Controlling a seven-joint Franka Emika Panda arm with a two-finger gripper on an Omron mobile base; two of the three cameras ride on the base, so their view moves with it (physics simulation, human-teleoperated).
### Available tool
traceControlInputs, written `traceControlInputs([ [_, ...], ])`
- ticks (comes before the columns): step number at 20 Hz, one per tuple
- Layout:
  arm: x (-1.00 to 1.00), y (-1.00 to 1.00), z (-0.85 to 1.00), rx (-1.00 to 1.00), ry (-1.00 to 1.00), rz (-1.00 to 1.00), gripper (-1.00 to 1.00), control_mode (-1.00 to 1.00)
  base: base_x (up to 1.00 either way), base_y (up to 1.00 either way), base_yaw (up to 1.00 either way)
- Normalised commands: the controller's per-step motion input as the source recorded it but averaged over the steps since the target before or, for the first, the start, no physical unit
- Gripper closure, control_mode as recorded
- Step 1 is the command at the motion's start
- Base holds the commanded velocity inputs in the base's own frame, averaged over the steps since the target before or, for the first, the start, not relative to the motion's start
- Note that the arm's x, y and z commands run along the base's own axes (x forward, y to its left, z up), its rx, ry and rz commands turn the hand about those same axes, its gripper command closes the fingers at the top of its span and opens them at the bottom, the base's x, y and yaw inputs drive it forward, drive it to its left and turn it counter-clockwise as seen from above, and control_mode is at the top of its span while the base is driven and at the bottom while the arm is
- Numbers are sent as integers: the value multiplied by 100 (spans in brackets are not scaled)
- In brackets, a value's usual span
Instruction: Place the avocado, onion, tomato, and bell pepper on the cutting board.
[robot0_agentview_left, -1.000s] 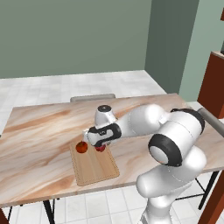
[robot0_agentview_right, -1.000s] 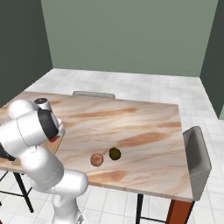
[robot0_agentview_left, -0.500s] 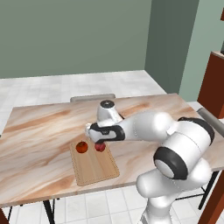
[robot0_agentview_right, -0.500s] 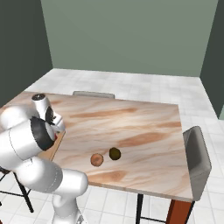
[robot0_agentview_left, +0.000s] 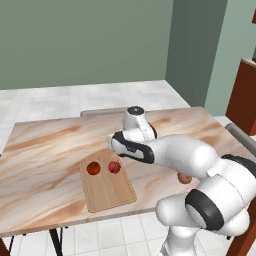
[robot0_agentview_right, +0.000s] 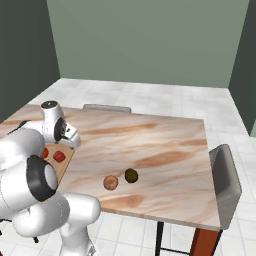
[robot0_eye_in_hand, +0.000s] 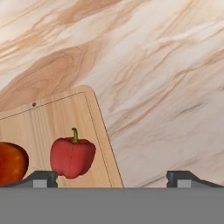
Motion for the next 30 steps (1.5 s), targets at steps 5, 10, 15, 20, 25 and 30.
traceControlInputs([
  [5, -33, -51, 12, 0, 7, -5, -100, -100, 0, 0, 0],
  [10, -23, -45, 19, 0, 16, -5, -100, -100, 0, 0, 0],
  [15, -9, -39, 26, -3, 20, -5, -100, -100, 0, 0, 0],
  [20, -1, -42, 23, -3, 20, -6, -100, -100, 0, 0, 0],
  [25, 0, -46, 6, -3, 16, -5, -100, -100, 0, 0, 0],
  [30, -12, -55, 0, -2, 15, -3, -100, -100, 0, 0, 0],
])
